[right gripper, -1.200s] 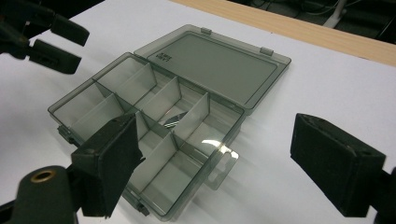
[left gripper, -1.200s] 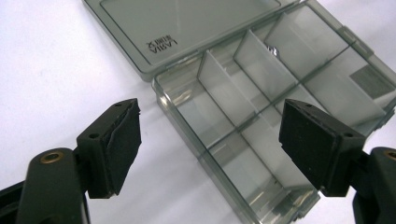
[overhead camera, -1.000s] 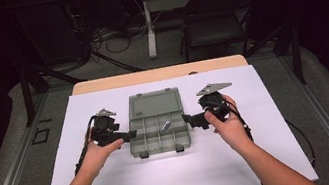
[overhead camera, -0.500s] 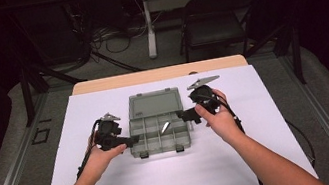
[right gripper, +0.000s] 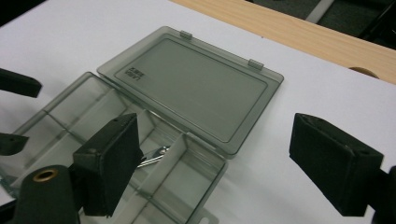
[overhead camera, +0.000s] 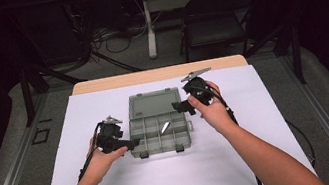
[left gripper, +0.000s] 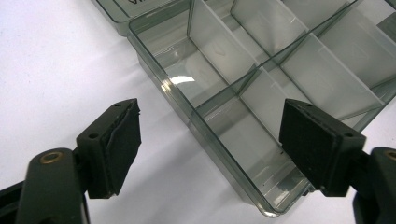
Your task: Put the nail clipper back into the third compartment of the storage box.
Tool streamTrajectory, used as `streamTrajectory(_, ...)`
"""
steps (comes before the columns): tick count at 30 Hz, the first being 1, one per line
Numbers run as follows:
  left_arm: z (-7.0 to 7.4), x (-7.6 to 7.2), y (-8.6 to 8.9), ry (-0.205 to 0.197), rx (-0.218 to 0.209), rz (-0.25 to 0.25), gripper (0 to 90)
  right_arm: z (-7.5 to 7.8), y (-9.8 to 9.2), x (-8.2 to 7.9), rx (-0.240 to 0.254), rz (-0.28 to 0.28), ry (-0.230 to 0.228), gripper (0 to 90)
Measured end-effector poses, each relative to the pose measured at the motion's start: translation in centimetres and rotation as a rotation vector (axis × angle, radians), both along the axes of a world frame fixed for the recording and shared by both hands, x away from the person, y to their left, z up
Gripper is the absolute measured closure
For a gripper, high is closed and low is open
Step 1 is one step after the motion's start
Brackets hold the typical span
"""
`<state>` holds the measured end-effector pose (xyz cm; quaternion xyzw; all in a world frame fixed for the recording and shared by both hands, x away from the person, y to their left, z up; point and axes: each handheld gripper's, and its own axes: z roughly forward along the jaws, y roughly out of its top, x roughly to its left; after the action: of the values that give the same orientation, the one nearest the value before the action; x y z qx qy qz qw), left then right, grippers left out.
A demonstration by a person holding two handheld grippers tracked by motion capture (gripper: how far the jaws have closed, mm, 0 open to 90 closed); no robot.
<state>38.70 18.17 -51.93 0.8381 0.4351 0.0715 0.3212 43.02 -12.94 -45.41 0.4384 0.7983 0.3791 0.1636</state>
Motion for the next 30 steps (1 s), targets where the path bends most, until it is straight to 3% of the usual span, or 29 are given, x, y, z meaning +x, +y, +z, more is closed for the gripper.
streamTrajectory(13,-0.8,0.0,-0.3,0.005,0.014,-0.003,26.5,0.2,0.2,2.8,-0.016,-0.042,0.019,17.2)
streamTrajectory(17,-1.3,0.0,-0.4,0.018,0.017,-0.002,28.6,-0.2,0.4,3.4,-0.007,-0.049,0.049,17.0)
streamTrajectory(30,-2.4,0.1,-0.8,0.055,0.056,0.007,42.9,-2.0,0.2,5.0,-0.032,-0.093,0.087,15.4)
